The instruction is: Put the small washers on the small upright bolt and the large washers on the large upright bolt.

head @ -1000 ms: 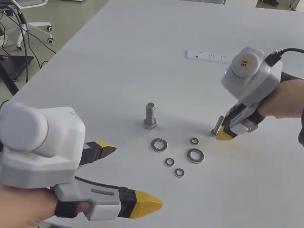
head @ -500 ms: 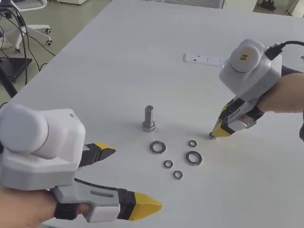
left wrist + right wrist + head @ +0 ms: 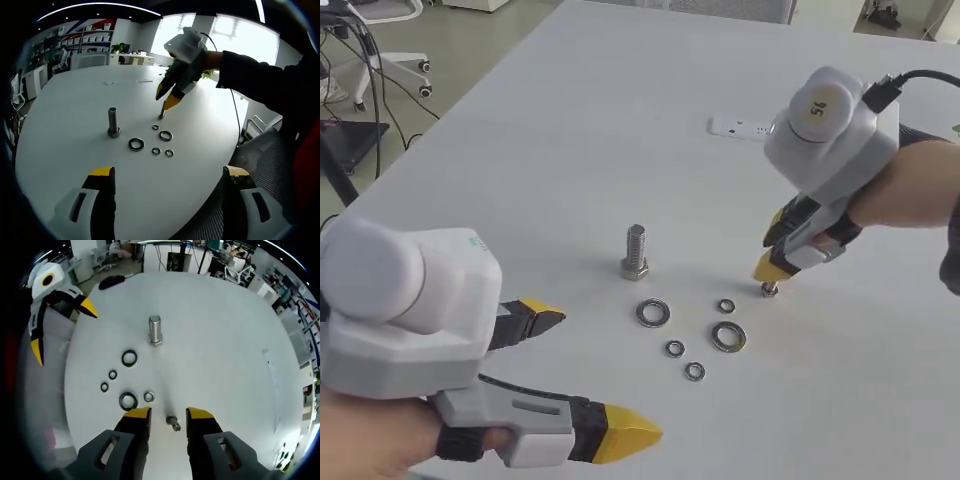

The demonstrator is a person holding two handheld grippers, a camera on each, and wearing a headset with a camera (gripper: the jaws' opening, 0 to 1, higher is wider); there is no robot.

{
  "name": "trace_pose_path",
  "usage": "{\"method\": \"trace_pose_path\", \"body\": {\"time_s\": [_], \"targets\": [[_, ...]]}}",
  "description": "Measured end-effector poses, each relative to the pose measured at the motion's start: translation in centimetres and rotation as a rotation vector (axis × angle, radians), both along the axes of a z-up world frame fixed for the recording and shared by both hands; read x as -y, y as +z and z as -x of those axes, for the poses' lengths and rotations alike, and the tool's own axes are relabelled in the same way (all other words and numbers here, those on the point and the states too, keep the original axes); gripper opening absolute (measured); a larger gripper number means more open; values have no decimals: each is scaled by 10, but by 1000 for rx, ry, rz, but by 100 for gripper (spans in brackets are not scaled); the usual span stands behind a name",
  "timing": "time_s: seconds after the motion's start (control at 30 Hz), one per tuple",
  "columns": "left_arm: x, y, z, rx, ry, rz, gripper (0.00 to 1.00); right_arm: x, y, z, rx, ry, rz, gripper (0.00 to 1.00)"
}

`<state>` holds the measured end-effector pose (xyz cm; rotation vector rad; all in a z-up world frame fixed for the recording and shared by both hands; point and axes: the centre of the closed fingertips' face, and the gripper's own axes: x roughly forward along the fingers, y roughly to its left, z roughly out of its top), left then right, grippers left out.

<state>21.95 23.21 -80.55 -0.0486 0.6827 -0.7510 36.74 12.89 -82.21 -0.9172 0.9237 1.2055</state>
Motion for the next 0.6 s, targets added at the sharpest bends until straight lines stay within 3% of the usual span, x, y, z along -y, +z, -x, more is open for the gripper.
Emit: {"method": "trace_pose_path", "body": {"time_s": [0.33, 0.6], "targets": [[-2, 1, -1, 7, 8, 4, 88, -17, -5, 6, -6, 52, 13, 29], [-3, 3, -2, 13, 14, 8, 88, -29, -20, 14, -26, 96, 52, 28]]}}
